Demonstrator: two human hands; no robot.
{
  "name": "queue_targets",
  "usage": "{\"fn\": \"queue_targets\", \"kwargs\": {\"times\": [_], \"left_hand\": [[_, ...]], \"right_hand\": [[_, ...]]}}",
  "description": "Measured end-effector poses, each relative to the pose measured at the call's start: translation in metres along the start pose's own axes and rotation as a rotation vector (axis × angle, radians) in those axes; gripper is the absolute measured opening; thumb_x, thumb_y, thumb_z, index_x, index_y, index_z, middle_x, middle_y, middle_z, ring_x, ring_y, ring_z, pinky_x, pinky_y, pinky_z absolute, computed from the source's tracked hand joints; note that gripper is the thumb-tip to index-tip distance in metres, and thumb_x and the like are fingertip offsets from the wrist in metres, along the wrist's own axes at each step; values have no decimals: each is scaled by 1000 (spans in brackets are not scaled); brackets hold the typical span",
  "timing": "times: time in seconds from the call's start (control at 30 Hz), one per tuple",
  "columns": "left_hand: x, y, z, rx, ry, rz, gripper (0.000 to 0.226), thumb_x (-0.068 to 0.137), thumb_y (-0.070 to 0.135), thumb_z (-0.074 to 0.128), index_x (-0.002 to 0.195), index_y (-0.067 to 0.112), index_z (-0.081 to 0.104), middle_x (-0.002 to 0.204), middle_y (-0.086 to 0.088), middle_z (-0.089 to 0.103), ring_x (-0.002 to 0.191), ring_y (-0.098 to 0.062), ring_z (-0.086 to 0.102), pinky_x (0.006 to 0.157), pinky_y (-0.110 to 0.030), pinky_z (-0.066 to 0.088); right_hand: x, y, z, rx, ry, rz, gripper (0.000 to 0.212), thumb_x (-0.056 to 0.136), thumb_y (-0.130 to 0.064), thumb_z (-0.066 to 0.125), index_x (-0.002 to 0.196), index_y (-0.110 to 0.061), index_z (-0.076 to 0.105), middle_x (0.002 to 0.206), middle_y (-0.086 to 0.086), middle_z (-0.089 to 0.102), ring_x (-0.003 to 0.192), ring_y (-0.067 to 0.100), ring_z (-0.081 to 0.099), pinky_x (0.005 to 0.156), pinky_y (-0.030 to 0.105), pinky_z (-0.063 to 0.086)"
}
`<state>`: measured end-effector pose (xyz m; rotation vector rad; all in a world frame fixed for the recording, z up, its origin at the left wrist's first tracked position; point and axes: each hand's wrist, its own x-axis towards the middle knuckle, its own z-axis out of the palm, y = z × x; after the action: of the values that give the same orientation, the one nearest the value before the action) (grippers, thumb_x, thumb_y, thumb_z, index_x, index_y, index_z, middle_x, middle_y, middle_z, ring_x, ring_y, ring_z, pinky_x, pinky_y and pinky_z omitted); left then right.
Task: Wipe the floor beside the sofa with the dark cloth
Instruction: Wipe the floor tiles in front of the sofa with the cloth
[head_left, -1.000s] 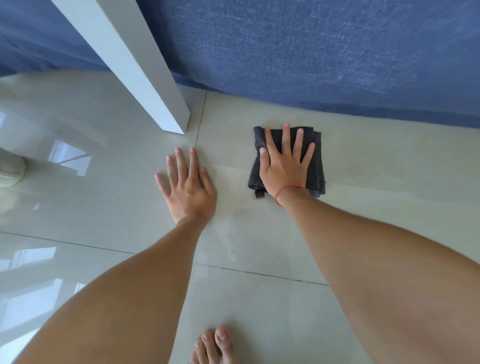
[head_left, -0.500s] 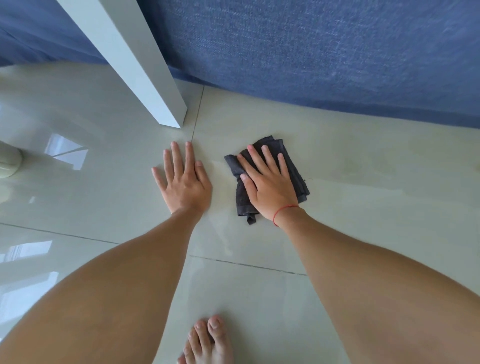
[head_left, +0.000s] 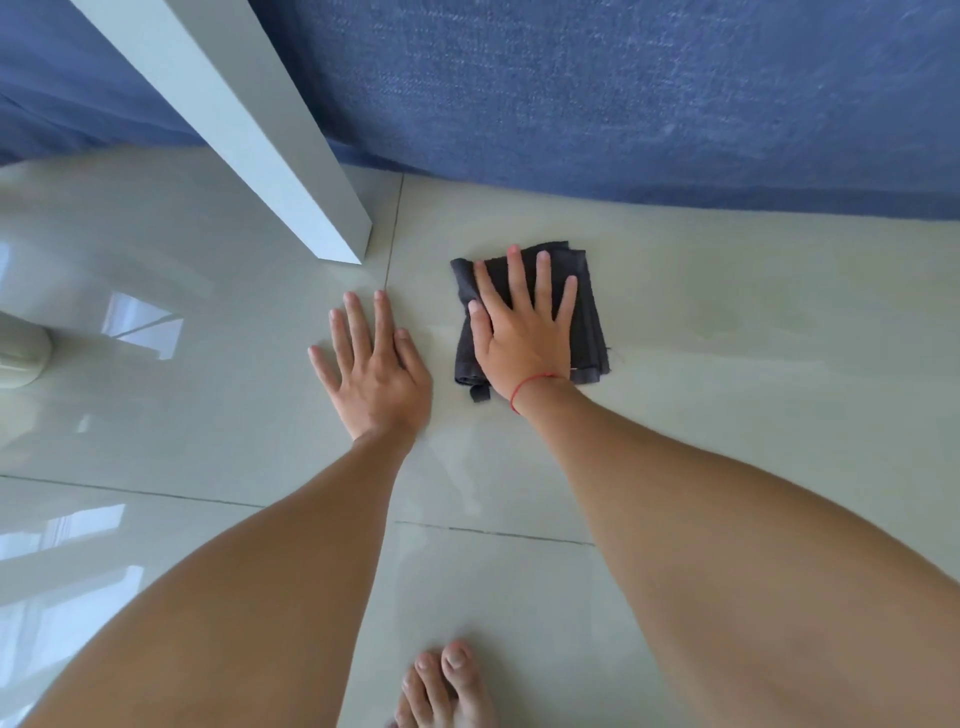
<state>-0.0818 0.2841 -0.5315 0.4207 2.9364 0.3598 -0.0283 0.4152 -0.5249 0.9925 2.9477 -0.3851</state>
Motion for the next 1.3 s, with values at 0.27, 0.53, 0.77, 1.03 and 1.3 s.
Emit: {"fn": "queue_targets", "kwargs": {"times": [0.27,0.53,0.77,1.03,1.3], "left_hand": [[0,29,-8,-52,29,-29,56,99,24,30,155,25,20,164,-6,8,152,-22,4,121,-48,-3],[3,96,17,-94,-108,105,52,103,35,20,155,30,17,164,-3,2,152,-21,-3,121,-47,-8],[-2,92,28,-20,-29,126,54,101,37,15,155,31,13,164,-3,1,152,-21,-3,120,-47,-8],[-2,94,29,-10,-8,121,53,101,35,18,154,32,15,164,-3,4,152,-22,-1,121,-47,-6],[0,99,18,-16,-135,102,54,102,36,18,155,32,10,164,-4,-4,151,-21,-7,119,-50,-10]], "right_hand": [[-32,42,-13,-19,-124,-216,56,95,-42,13,147,-32,29,159,-8,20,148,23,12,118,48,1],[-54,124,-29,-1,-42,45,53,98,-39,17,147,-27,30,158,-7,23,148,20,15,120,44,5],[-9,120,-26,-1,-6,282,51,100,-43,21,150,-34,16,162,-4,7,149,26,0,118,54,-4],[-5,98,-22,-2,-11,129,51,98,-43,25,148,-33,26,161,1,13,148,32,5,116,59,-2],[-74,136,-30,-24,-65,-99,50,97,-37,27,144,-26,38,155,-3,32,145,26,24,118,49,13]]}}
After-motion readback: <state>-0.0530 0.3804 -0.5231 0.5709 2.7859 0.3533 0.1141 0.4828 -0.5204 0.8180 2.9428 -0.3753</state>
